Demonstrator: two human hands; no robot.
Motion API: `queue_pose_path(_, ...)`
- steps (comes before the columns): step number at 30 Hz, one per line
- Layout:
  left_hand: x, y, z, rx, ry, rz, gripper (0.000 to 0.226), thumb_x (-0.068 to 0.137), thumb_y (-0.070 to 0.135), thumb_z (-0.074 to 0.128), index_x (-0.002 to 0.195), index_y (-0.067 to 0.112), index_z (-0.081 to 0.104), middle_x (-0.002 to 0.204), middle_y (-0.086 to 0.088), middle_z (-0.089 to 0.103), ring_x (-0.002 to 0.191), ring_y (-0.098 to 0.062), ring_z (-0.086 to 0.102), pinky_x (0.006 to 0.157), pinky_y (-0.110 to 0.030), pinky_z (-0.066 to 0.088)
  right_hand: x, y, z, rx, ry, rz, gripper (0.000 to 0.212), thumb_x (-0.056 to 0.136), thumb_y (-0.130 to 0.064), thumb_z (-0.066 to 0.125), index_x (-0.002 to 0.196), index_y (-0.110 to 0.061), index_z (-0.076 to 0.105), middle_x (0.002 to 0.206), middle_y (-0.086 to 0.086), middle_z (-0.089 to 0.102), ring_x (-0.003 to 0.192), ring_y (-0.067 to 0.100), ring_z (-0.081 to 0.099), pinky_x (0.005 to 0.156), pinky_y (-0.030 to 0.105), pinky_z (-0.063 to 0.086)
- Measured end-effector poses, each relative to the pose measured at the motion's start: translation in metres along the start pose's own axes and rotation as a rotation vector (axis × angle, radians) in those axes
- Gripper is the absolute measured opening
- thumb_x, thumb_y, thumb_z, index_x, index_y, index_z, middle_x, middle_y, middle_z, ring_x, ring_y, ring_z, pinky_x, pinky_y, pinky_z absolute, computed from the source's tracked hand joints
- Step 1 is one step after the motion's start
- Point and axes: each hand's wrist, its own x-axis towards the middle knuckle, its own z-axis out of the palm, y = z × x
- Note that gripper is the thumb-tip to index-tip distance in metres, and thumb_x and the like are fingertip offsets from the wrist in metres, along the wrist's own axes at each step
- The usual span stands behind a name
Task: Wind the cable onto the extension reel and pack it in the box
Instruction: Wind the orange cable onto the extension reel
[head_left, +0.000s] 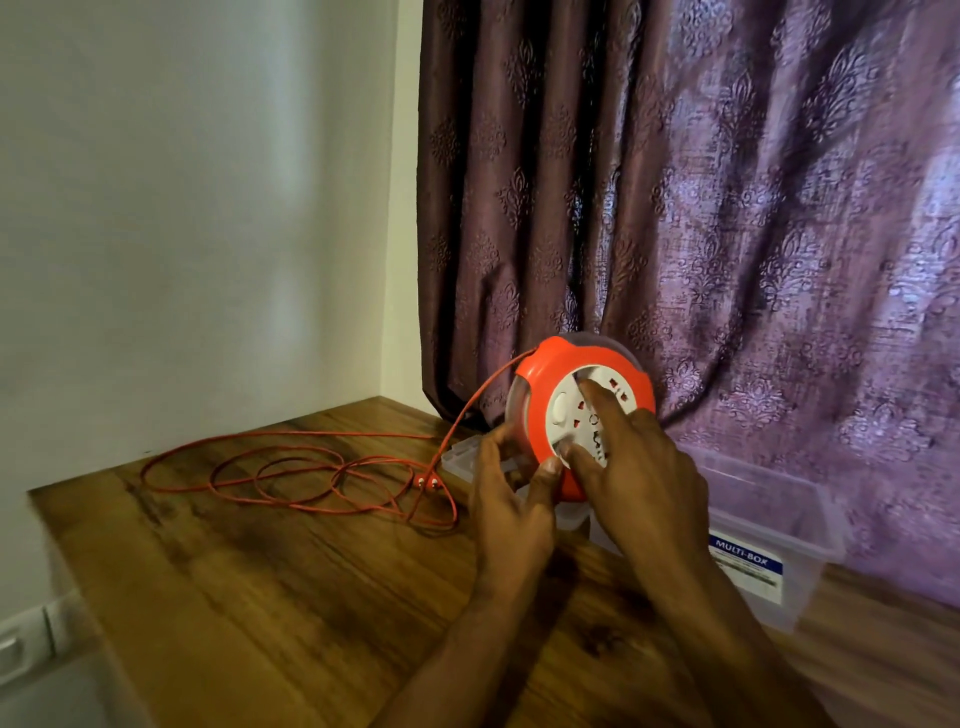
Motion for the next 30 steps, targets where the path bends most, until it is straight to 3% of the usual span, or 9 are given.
queue_pose_path(8,-0.004,0.004,-0.001,-0.033,-0.055,-0.007,0.036,0.087,0.008,0.07,0.118,0.02,0.057,0.107,0.02,0.065,0.095,0.015,0.063,0.078,-0.004,0.049,0.005,0.005,0.004,0.151,0.143,0.25,0.06,0.077,-0.07,0.057,0.128,-0.043,0.042,0.11,0.012,0.068,0.101,0.039,0.06,0.076,0.041,0.046)
queue_pose_path(14,-0.009,0.006,0.002,-0.047,-0.074,-0.027,0.041,0.087,0.006,0.069,0.122,0.02,0.054,0.111,0.009,0.067,0.098,0.008,0.066,0.082,-0.014,0.055,0.008,0.007,0.005,0.525,0.109,0.511,0.061,0.07,-0.075,0.056,0.108,-0.027,0.054,0.101,0.01,0.072,0.095,0.031,0.065,0.078,0.039,0.051)
queue_pose_path(16,-0.011,0.007,0.003,-0.058,-0.086,-0.033,0.042,0.087,0.005,0.069,0.121,0.021,0.053,0.112,0.003,0.069,0.101,0.002,0.068,0.084,-0.016,0.055,0.01,0.006,0.003,0.789,0.074,0.588,0.056,0.072,-0.069,0.061,0.098,-0.019,0.056,0.078,0.007,0.075,0.07,0.026,0.067,0.065,0.039,0.054)
queue_pose_path(18,-0.013,0.007,0.004,-0.069,-0.097,-0.03,0.043,0.087,0.001,0.068,0.117,0.026,0.051,0.109,0.007,0.069,0.099,0.005,0.067,0.083,-0.013,0.054,0.013,0.009,0.003,1.072,0.016,0.657,0.045,0.082,-0.054,0.065,0.088,-0.01,0.06,0.064,0.01,0.073,0.036,0.018,0.05,0.041,0.025,0.042)
queue_pose_path(21,-0.011,0.006,0.003,-0.068,-0.093,-0.025,0.041,0.087,0.003,0.069,0.113,0.029,0.051,0.108,0.009,0.069,0.1,0.002,0.068,0.083,-0.015,0.054,0.012,0.008,0.002,1.329,-0.109,0.748,0.034,0.089,-0.041,0.062,0.09,-0.008,0.062,0.068,0.012,0.074,0.027,0.009,0.037,0.035,0.016,0.035)
queue_pose_path(23,-0.009,0.005,0.002,-0.075,-0.083,-0.029,0.041,0.087,0.003,0.068,0.114,0.027,0.051,0.109,0.005,0.07,0.099,0.001,0.069,0.084,-0.017,0.056,0.012,0.007,0.003,1.302,-0.139,0.723,0.031,0.091,-0.038,0.061,0.092,-0.007,0.061,0.064,0.009,0.074,0.027,0.009,0.036,0.036,0.016,0.033)
queue_pose_path(26,-0.005,0.004,0.002,-0.095,-0.043,-0.043,0.039,0.087,-0.002,0.066,0.113,0.023,0.05,0.106,0.01,0.067,0.093,0.011,0.066,0.079,-0.011,0.054,0.012,0.009,0.001,1.036,-0.073,0.583,0.028,0.089,-0.036,0.062,0.095,-0.009,0.062,0.058,0.006,0.07,0.033,0.015,0.043,0.042,0.024,0.039)
queue_pose_path(28,-0.001,0.003,0.001,-0.099,-0.028,-0.053,0.04,0.088,-0.002,0.065,0.114,0.023,0.049,0.106,0.016,0.064,0.091,0.017,0.064,0.078,-0.008,0.053,0.01,0.01,-0.004,0.683,0.015,0.435,0.019,0.087,-0.038,0.062,0.092,-0.02,0.062,0.068,0.002,0.073,0.058,0.023,0.062,0.061,0.036,0.052)
queue_pose_path(30,0.0,0.002,0.0,-0.101,-0.027,-0.062,0.041,0.088,-0.001,0.066,0.117,0.021,0.048,0.106,0.019,0.063,0.091,0.018,0.063,0.079,-0.007,0.052,0.005,0.006,-0.007,0.338,0.09,0.281,0.019,0.086,-0.04,0.061,0.101,-0.028,0.059,0.09,0.002,0.073,0.086,0.03,0.065,0.073,0.039,0.052)
